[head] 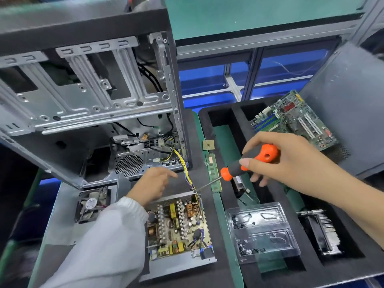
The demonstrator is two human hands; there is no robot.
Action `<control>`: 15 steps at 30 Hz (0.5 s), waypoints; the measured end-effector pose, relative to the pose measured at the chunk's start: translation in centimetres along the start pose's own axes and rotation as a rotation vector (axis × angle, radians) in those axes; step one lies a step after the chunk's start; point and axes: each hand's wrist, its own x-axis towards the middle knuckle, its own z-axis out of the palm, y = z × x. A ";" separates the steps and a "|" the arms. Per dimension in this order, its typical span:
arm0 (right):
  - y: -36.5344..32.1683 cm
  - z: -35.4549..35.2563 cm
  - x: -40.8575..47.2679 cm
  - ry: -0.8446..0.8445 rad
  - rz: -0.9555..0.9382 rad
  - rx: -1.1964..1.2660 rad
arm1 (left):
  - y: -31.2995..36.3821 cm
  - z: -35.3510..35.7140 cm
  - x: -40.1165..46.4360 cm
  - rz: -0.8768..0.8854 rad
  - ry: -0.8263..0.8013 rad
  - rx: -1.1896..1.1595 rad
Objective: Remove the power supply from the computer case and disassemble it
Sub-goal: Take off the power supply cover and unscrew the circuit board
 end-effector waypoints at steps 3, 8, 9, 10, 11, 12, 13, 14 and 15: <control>1.1 -0.4 -0.2 0.018 -0.022 0.040 | 1.6 1.5 1.1 -0.018 -0.052 0.452; 3.0 -0.5 -1.2 0.099 -0.021 -0.034 | 1.0 4.4 1.5 -0.033 -0.098 0.498; 3.4 -0.4 -1.4 0.108 -0.011 -0.043 | 0.6 4.6 1.6 -0.019 -0.078 0.468; 3.7 -0.3 -1.5 0.111 -0.002 -0.042 | 0.3 4.7 1.5 -0.009 -0.069 0.445; 4.0 -0.1 -1.7 0.113 0.003 -0.037 | 0.2 4.7 1.4 -0.004 -0.066 0.432; 4.3 0.0 -1.9 0.116 0.007 -0.033 | 0.0 4.7 1.3 -0.007 -0.062 0.421; 4.4 0.2 -2.0 0.117 0.011 -0.031 | -0.2 4.7 1.2 -0.016 -0.055 0.411; 4.5 0.4 -2.1 0.115 0.017 -0.029 | -0.3 4.7 1.2 -0.019 -0.048 0.403; 4.5 0.5 -2.1 0.112 0.023 -0.027 | -0.2 4.7 1.1 -0.019 -0.046 0.392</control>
